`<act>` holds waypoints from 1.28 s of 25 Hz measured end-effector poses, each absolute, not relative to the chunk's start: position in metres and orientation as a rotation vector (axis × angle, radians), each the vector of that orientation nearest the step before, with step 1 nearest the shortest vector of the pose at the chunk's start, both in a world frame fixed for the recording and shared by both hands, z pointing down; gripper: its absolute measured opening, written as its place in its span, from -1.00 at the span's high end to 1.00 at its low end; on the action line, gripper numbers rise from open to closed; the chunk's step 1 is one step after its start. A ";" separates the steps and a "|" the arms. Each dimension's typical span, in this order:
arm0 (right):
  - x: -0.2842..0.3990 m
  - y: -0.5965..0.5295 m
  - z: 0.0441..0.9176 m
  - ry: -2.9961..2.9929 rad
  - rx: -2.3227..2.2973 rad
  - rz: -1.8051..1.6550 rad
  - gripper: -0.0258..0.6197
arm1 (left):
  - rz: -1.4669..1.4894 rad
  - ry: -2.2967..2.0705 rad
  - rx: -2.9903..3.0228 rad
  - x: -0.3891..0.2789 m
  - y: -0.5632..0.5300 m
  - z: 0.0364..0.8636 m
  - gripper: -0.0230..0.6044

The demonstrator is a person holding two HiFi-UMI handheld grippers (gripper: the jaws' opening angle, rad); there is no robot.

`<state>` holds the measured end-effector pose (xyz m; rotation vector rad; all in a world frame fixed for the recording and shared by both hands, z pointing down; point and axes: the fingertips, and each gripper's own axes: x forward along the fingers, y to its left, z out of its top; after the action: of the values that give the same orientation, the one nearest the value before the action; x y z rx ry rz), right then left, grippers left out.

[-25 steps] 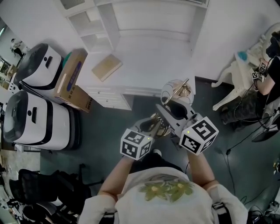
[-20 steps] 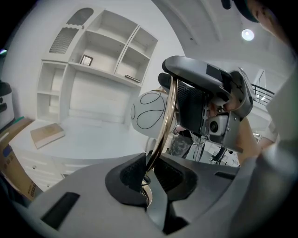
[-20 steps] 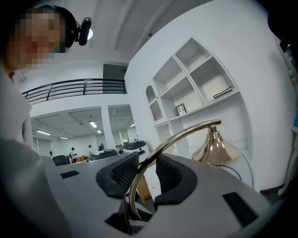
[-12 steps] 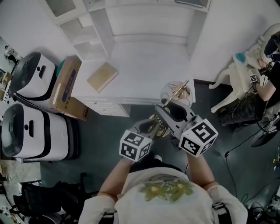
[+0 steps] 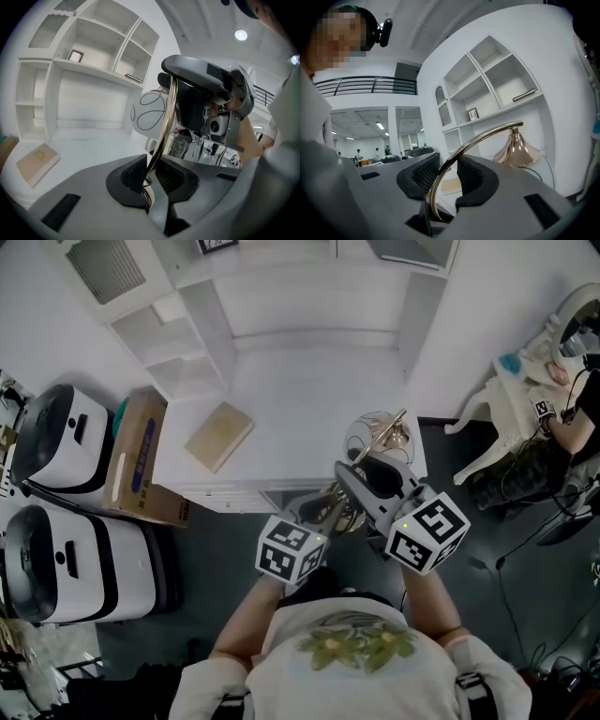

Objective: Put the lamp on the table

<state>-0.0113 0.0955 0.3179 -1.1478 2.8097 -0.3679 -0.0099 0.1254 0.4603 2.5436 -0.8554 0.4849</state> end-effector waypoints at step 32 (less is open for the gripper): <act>-0.026 -0.036 0.313 2.795 -1.222 -0.352 0.51 | 0.457 -0.786 2.586 -0.025 -0.008 0.454 0.70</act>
<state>-0.0264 -0.0355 0.3134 -1.2218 2.7949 -0.3520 -0.0250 -0.0081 0.4541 2.5860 -0.7860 0.4570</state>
